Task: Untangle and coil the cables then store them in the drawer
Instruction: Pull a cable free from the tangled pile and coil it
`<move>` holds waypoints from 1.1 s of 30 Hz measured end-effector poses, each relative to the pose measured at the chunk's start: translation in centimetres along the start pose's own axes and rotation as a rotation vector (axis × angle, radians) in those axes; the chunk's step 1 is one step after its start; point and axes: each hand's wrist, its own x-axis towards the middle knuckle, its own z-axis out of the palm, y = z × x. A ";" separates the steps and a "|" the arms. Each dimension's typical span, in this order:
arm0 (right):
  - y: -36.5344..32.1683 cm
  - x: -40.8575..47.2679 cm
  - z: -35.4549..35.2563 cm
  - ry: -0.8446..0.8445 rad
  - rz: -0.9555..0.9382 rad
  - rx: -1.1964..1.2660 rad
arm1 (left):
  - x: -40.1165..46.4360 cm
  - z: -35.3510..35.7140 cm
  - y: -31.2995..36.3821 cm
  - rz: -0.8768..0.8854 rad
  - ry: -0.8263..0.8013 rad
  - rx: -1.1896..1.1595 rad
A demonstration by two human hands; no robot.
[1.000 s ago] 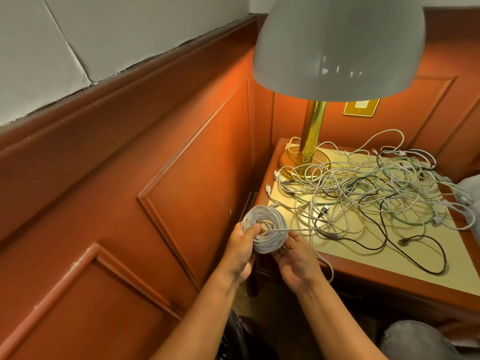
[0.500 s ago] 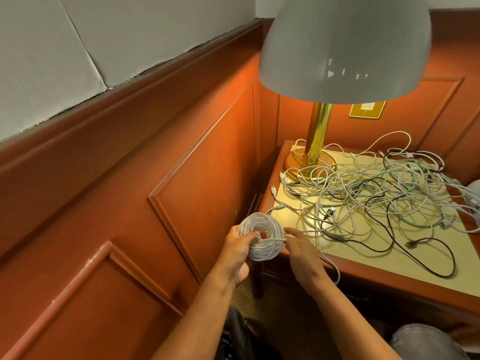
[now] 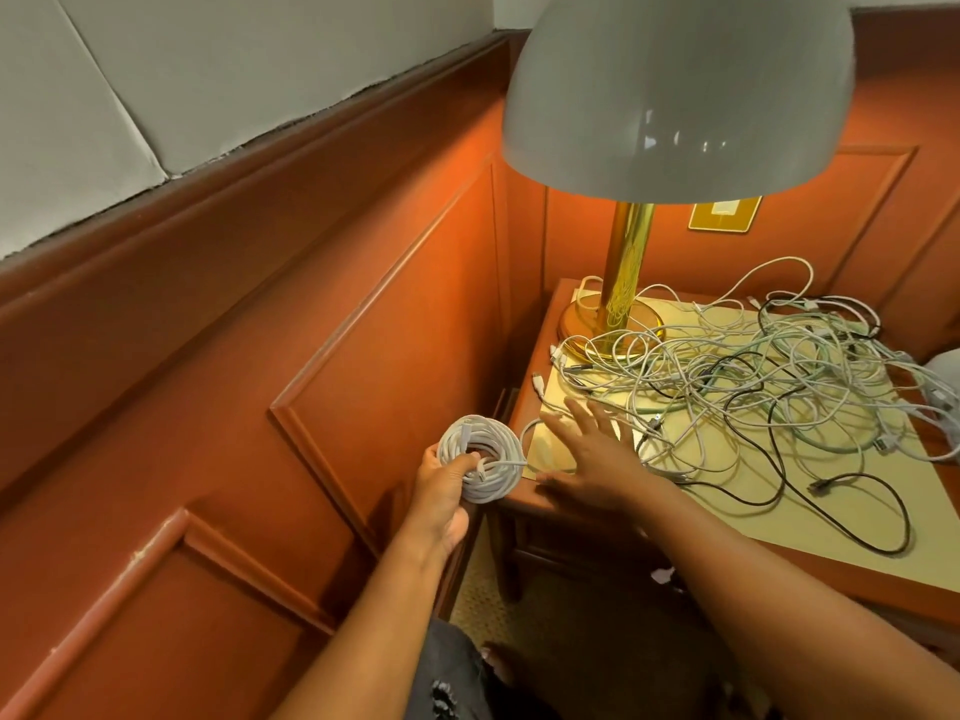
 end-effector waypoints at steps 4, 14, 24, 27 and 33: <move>1.3 1.1 -0.2 -0.022 -0.013 0.024 | 2.1 0.5 -0.1 -0.035 -0.052 -0.023; 7.1 1.2 -0.4 0.389 0.181 0.106 | 5.1 4.8 -1.6 -0.160 -0.195 0.044; 7.3 1.1 0.4 0.399 0.257 0.092 | 7.6 7.9 -2.5 0.112 -0.252 0.531; 7.2 1.1 0.5 0.437 0.244 0.060 | 6.9 7.7 -2.6 0.236 -0.158 0.791; 6.5 0.6 0.5 0.365 0.287 -0.036 | 6.7 6.4 -3.1 0.220 -0.054 1.063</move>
